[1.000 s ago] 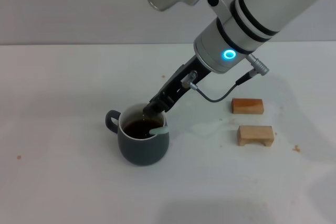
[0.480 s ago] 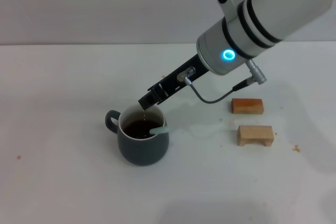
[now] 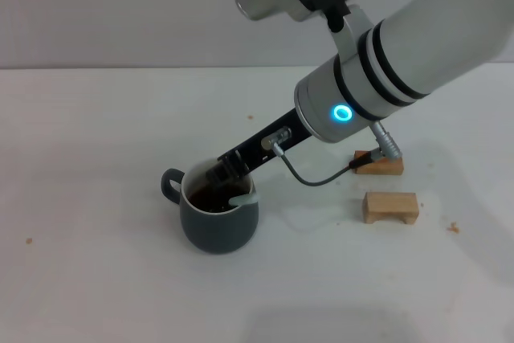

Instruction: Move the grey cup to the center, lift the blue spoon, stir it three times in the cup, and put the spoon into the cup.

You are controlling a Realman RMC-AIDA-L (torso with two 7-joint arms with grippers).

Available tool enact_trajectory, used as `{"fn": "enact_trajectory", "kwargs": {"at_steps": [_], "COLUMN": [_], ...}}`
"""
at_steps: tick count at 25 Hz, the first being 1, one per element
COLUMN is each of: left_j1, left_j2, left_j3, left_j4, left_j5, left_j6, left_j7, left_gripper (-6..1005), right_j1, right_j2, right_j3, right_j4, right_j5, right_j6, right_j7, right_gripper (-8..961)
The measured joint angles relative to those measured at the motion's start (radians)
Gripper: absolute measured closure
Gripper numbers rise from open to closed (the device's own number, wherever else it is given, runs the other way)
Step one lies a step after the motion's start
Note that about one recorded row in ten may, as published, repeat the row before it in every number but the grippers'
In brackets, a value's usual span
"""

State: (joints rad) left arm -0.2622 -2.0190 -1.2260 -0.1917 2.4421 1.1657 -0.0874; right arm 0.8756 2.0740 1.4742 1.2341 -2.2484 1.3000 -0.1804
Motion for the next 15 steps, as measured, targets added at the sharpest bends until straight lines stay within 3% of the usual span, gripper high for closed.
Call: {"fn": "enact_trajectory", "kwargs": {"at_steps": [15], "left_j1": [-0.005], "left_j2": [-0.001], "left_j3": [-0.004], "left_j4": [0.0], "left_j5": [0.002], "left_j6": [-0.002], "left_j7": [0.0], "left_gripper": [999], "right_j1": [-0.034], "right_j2": [-0.003], "right_j3": [-0.001], "right_j4": [0.078], "right_j5": [-0.092], "right_j6": [0.045], "right_j7": [0.047], "right_gripper": [726]}}
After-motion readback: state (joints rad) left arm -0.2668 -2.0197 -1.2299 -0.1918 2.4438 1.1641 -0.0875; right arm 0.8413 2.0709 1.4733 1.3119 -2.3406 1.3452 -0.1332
